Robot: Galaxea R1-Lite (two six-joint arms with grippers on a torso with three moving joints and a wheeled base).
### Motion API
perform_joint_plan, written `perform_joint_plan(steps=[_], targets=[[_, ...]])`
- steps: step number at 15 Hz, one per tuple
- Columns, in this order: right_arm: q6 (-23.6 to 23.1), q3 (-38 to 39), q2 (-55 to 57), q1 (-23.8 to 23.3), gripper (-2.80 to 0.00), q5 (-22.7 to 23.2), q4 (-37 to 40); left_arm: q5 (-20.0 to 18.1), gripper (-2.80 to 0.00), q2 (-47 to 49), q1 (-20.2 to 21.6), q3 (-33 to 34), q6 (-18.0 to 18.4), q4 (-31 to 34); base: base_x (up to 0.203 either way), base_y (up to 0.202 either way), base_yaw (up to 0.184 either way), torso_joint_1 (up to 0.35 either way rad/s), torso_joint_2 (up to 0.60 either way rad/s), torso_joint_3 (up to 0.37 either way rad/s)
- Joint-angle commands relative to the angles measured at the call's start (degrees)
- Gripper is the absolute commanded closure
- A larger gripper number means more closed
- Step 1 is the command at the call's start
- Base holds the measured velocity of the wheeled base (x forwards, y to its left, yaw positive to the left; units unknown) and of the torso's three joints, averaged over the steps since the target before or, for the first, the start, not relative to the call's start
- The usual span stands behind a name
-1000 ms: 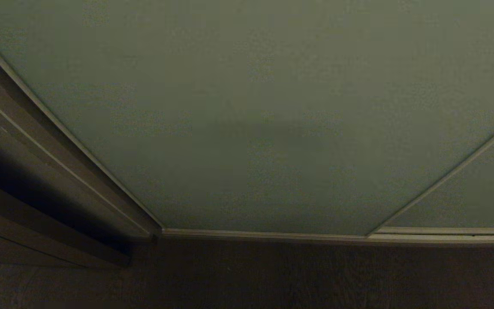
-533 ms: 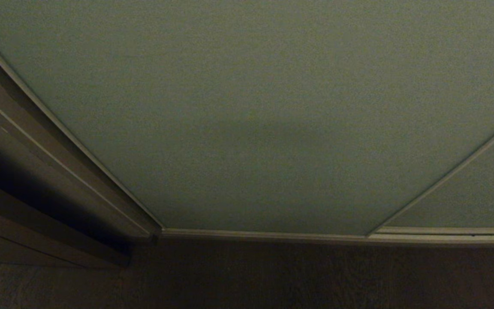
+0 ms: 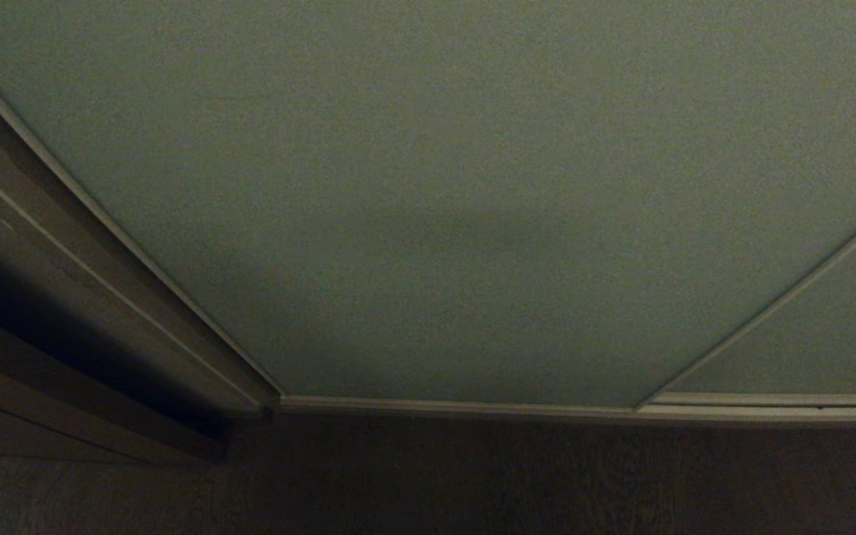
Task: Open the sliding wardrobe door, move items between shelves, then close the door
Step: Open the door
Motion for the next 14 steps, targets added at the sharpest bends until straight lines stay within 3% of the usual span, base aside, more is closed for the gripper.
perform_joint_plan(steps=[1, 4, 7, 11, 14], targets=[[0.0, -0.1, -0.1, 0.1, 0.00, 0.0, 0.0, 0.1, 0.00, 11.9, 3.4, -5.0, -0.7, -8.2, 0.000, 0.000, 0.000, 0.000, 0.00, 0.000], [0.0, 0.0, -0.1, 0.0, 0.00, 0.0, 0.0, 0.6, 0.00, 19.1, 7.3, -7.3, -1.5, -20.5, 0.000, 0.000, 0.000, 0.000, 0.00, 0.000], [0.0, -0.1, -0.1, 0.0, 0.00, 0.0, 0.0, 0.9, 0.00, 24.7, 9.4, -8.7, -1.5, -27.6, 0.000, 0.000, 0.000, 0.000, 0.00, 0.000], [0.0, 0.0, -0.2, 0.0, 0.00, 0.0, 0.0, 0.8, 0.00, 31.2, 9.9, -12.7, -2.0, -29.5, 0.000, 0.000, 0.000, 0.000, 0.00, 0.000], [0.0, -0.1, -0.1, 0.0, 0.00, 0.0, 0.0, 0.0, 0.00, 34.5, 9.6, -17.5, -2.1, -26.4, 0.000, 0.000, 0.000, 0.000, 0.00, 0.000]])
